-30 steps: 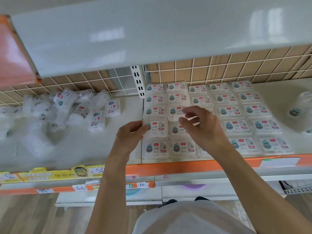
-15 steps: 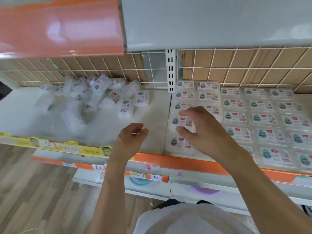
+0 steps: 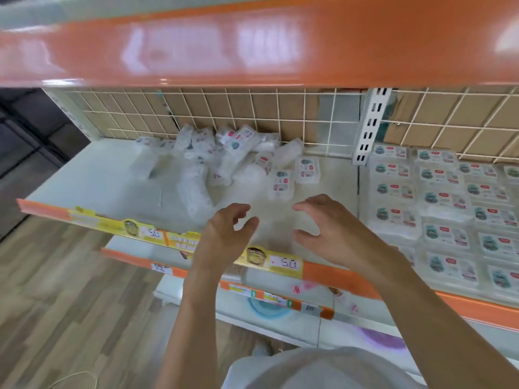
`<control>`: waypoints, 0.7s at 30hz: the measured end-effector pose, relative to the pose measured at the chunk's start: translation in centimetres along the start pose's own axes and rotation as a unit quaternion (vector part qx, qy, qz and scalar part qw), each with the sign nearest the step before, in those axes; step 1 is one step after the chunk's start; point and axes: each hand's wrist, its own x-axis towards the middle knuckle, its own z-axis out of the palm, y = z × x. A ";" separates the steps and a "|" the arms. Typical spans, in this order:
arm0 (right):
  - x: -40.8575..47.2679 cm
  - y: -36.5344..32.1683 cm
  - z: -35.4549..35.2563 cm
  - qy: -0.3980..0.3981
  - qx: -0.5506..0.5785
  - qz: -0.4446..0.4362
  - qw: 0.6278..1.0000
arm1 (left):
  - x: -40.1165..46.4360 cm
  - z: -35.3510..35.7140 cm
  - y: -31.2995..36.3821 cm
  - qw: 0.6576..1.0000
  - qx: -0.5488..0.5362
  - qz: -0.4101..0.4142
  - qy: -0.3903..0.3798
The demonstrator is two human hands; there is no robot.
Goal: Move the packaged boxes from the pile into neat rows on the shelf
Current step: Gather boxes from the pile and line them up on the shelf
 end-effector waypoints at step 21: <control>8.6 -5.6 9.1 0.209 0.007 0.193 0.959 | 14.8 -4.3 -3.7 0.979 0.170 0.109 0.014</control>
